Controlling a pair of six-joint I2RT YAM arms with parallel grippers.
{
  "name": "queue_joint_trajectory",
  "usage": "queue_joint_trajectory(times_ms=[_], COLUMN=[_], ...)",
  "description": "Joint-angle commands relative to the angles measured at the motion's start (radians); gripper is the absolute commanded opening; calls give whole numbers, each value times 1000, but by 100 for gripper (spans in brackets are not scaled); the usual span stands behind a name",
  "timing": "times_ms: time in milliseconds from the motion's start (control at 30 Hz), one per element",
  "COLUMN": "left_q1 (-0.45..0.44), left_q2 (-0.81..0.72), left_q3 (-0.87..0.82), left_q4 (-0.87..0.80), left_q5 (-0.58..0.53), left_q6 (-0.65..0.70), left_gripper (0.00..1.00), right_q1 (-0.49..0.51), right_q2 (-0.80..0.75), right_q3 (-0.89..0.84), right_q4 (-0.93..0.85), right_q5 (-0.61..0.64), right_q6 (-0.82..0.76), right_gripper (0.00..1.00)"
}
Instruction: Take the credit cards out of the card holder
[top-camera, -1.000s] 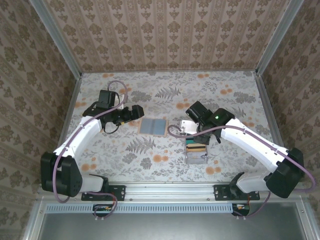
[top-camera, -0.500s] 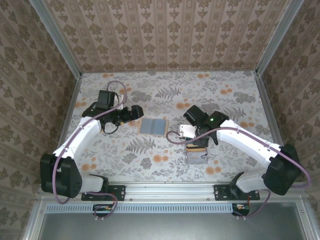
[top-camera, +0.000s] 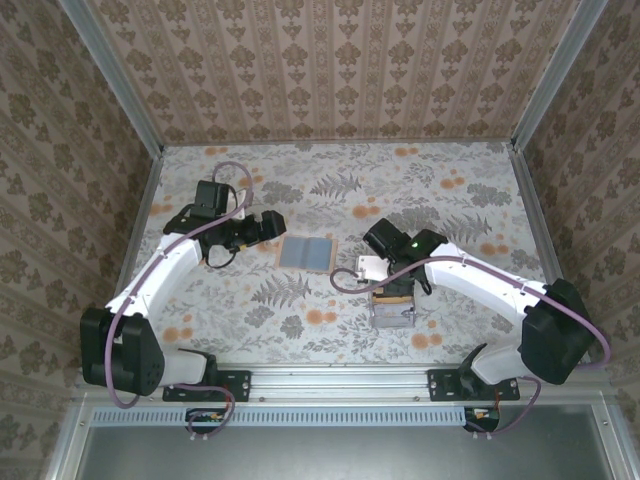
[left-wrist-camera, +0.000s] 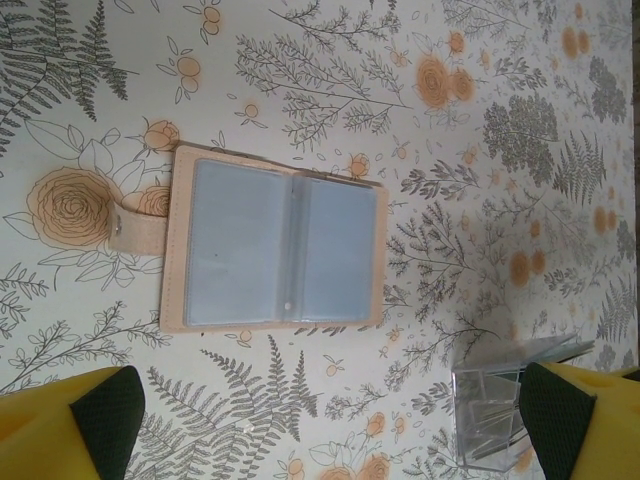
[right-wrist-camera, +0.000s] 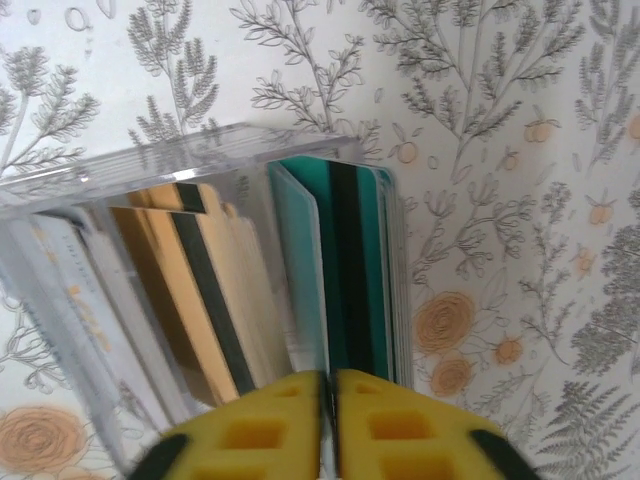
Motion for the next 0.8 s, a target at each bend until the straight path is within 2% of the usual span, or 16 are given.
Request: queue_joint_trajectory(times_ms=[0, 67, 400, 533, 633, 733, 767], left_q1=[10, 10, 11, 16, 21, 23, 23], left_q2=[-27, -27, -17, -10, 5, 27, 33], left_q3=[-10, -11, -2, 16, 31, 49, 55], left_q4=[-11, -9, -19, -34, -46, -58, -65], left_q5=[9, 10, -3, -23, -32, -39, -49], left_q6=[3, 3, 9, 17, 26, 29, 30], left_gripper=[100, 100, 100, 100, 100, 100, 100], right_q1=[4, -1, -29, -31, -32, -41, -48], right_q2=[8, 9, -14, -97, -141, -189, -207], right_q3=[-9, -2, 52, 38, 26, 8, -2], right_q4=[49, 66, 109, 188, 249, 296, 298], right_q5=[68, 94, 107, 107, 153, 181, 183], right_q6=[37, 66, 284, 444, 584, 705, 738], right_gripper=[19, 24, 27, 26, 26, 35, 44])
